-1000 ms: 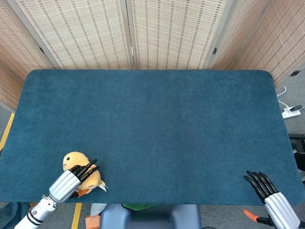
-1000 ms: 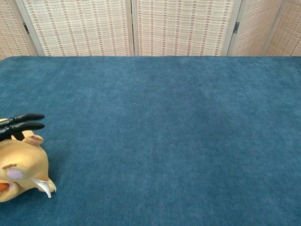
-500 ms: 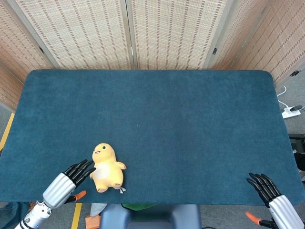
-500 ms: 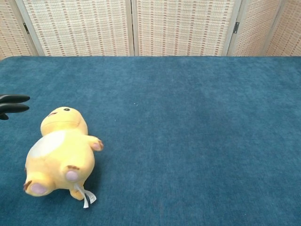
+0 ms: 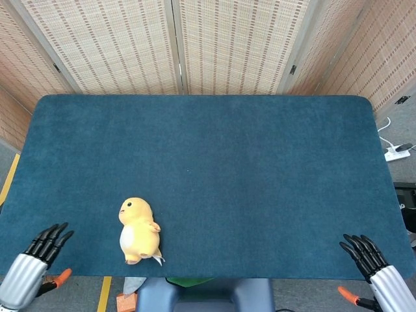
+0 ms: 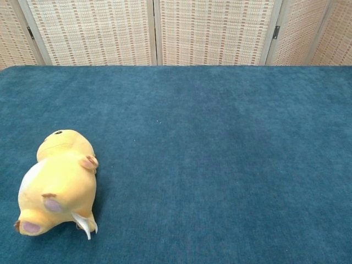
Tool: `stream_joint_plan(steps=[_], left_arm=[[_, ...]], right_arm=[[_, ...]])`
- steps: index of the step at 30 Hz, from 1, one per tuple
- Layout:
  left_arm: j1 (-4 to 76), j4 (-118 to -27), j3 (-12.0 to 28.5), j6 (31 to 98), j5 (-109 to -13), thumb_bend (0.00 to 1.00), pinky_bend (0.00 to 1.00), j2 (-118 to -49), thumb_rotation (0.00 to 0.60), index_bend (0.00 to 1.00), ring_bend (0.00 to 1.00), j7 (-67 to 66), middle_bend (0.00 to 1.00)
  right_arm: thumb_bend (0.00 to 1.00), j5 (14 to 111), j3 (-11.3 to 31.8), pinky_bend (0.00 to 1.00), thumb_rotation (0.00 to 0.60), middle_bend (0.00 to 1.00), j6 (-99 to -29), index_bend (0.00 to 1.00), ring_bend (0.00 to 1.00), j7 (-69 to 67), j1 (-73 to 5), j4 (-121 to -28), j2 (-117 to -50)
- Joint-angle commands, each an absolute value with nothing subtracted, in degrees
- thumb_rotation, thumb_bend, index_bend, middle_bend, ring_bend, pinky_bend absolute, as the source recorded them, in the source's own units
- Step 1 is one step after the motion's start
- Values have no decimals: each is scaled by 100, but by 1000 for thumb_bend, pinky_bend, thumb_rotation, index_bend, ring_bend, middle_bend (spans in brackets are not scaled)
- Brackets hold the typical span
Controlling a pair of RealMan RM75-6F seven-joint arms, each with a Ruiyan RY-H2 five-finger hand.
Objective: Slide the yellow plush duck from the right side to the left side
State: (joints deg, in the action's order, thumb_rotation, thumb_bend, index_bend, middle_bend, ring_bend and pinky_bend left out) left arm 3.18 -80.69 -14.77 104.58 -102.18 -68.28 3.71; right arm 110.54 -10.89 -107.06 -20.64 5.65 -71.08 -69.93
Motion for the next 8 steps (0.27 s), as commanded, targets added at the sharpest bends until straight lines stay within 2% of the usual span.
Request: stream_joint_plan(steps=[1,4,8], left_arm=[[-416,-8376,-1200,10818,-9039,268,130,-6619,600,0,0,1179,0],[-494,-8202,-1107,10675,-8880,277,129,-6566,600,0,0,1511,0],[-466,-8191,-1033,10490,-8951,278,128,-6504,600,0,0,1531,0]], right_arm=[[127,10815,-784,0,600,0,-10812,0,0,-777,739,-7679,-6857],[126,10450,-657,0,600,0,-10697,0,0,94,917,-8317,-6707],[126,10252,-601,0,600,0,-10540,0,0,374,960,-8675,-6630]])
